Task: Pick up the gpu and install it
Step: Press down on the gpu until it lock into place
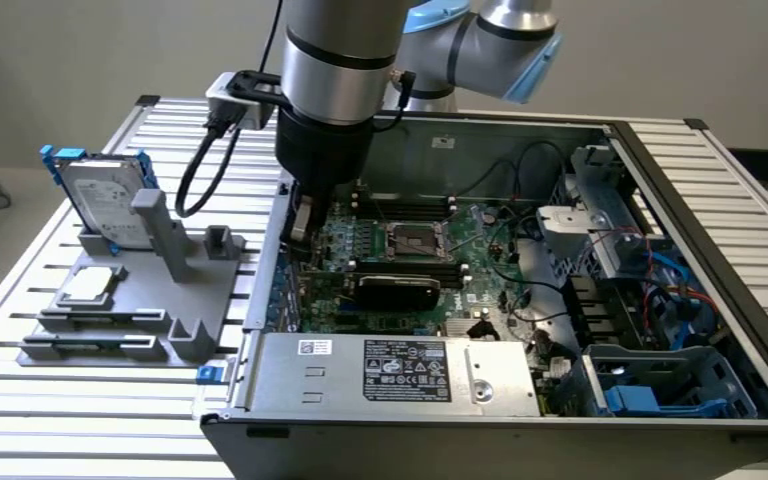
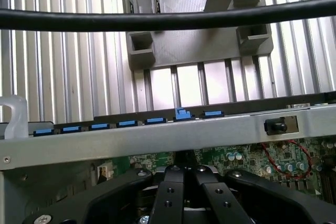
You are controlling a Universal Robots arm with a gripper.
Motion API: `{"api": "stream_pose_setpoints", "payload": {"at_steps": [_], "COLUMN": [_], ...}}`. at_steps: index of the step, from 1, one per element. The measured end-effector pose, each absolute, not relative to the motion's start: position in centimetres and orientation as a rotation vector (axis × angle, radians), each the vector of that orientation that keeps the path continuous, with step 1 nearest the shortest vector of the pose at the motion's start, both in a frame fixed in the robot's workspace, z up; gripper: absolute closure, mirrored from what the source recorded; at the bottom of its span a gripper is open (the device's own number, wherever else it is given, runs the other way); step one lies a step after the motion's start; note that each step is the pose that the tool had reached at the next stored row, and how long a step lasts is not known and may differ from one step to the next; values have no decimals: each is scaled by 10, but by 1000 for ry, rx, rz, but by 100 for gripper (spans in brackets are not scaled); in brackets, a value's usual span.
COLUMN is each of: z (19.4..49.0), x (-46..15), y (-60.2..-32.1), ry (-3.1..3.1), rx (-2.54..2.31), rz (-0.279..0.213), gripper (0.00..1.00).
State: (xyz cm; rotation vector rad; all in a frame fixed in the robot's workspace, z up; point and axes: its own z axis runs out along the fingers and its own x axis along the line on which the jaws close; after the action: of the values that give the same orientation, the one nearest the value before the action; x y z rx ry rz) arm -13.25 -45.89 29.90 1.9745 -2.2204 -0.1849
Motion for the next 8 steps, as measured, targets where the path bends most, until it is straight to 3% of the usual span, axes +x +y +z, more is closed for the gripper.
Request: {"api": "stream_pose_setpoints", "payload": {"at_steps": [8], "z": [296], "x": [-132], "y": [-459], "ry": [-2219], "rx": [1973], "rz": [-186], "gripper": [89]}}
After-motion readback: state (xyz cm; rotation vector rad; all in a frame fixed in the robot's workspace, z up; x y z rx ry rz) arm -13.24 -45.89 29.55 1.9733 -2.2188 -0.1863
